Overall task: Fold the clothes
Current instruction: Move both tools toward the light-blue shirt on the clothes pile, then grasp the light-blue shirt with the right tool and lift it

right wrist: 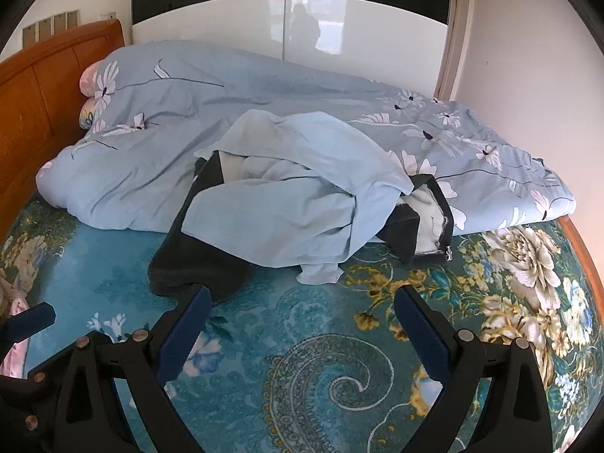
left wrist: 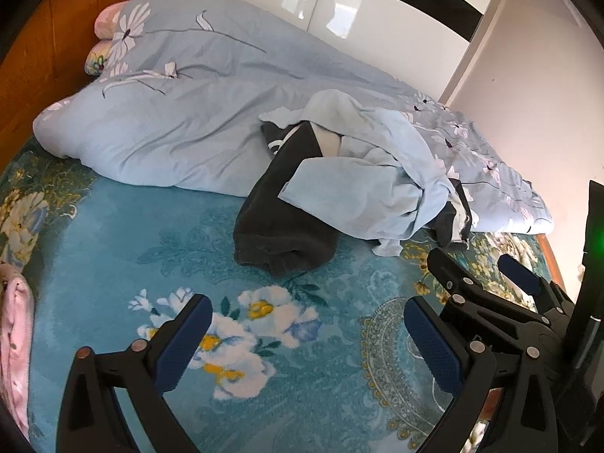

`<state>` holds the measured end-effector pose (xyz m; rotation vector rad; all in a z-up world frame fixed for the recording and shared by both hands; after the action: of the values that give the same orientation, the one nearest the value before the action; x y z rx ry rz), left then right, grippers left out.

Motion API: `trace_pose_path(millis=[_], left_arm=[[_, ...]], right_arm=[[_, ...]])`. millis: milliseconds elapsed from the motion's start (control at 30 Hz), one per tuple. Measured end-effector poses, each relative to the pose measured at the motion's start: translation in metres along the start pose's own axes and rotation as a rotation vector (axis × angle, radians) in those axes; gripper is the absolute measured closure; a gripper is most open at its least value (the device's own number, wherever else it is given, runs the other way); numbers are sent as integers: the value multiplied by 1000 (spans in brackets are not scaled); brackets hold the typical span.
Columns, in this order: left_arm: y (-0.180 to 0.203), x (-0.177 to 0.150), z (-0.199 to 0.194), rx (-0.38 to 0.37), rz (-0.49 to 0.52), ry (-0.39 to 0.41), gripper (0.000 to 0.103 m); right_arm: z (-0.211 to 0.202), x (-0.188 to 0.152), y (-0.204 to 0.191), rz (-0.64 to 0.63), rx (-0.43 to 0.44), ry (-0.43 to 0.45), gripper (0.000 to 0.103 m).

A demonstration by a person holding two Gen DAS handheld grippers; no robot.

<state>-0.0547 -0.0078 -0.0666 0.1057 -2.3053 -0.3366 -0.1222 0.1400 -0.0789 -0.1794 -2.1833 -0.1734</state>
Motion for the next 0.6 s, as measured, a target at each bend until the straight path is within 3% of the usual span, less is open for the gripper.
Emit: trace_pose_path(millis=[167, 267, 400, 600], left_arm=[[-16, -5, 7, 17, -40, 12, 0], [-37, -15, -1, 33, -99, 45, 0], [-64, -31, -16, 97, -129, 94, 0], [-92, -59, -37, 148, -173, 129, 0]], right_arm=[[17, -1, -1, 12, 31, -13, 5], [39, -2, 7, 64, 67, -34, 5], [88, 13, 24, 66, 44, -64, 5], [168, 37, 61, 40, -139, -133, 5]])
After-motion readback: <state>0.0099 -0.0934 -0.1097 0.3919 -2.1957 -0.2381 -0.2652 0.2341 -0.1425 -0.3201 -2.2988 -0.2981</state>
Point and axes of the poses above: each gripper's, at about its wrist camera, not at the fingertips, and z roughly the way its jaws point, y to its right, x to its top, the point moved 5 cm from there along z, roughly the way its jaws point, and after that the axes turned 12 degrees about y, right-handed, at the moved point
